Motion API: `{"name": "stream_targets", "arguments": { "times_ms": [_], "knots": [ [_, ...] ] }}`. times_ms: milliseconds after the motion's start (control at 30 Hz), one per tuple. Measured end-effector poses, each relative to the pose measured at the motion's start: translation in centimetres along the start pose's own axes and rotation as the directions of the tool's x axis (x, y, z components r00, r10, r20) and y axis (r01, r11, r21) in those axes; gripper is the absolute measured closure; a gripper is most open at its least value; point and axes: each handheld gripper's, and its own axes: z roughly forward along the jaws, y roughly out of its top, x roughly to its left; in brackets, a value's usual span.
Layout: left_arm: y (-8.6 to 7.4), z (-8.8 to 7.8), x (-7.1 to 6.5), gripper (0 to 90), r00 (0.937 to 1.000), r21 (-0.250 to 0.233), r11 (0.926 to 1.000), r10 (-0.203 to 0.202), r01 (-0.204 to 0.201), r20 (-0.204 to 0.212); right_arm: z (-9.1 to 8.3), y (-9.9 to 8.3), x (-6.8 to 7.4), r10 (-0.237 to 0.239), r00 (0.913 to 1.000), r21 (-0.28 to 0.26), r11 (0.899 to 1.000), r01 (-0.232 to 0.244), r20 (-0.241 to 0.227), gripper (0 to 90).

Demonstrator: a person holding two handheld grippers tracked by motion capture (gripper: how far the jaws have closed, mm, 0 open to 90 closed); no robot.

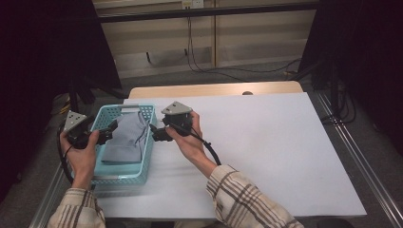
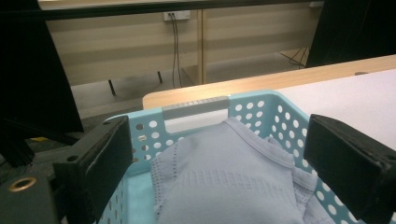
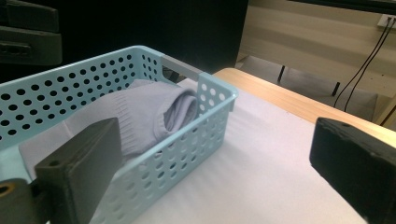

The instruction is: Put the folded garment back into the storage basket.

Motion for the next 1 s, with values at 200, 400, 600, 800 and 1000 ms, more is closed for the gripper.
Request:
{"name": "stream_targets", "arguments": {
  "times_ms": [200, 400, 600, 800, 1000],
  "knots": [
    [0.2, -0.6, -1.9, 8.1, 0.9998, -0.021, 0.9996, 0.017, -0.017, -0.009, -1.2, -0.5, -1.3, 0.024, 0.9994, -0.025, 0.999, -0.023, 0.024, 2.1],
    [0.0, -0.8, -3.7, 8.1, 0.9994, -0.028, 0.9992, 0.030, -0.029, 0.016, -2.7, -1.0, -2.8, 0.047, 0.9966, -0.046, 0.998, -0.044, 0.067, 2.3],
    [0.0, -1.4, -4.9, 10.1, 0.9988, -0.050, 0.9988, 0.004, -0.002, 0.049, -4.5, -1.8, -4.4, 0.076, 0.9934, -0.066, 0.995, -0.071, 0.086, 2.4],
    [0.0, -1.7, -5.9, 10.1, 0.9973, -0.058, 0.9983, 0.010, -0.006, 0.073, -6.0, -2.1, -5.7, 0.074, 0.9909, -0.098, 0.993, -0.063, 0.112, 2.7],
    [0.1, -2.6, -7.5, 10.6, 0.9948, -0.093, 0.9955, 0.029, -0.020, 0.098, -8.2, -2.7, -6.8, 0.079, 0.9877, -0.127, 0.990, -0.061, 0.135, 2.6]
  ]
}}
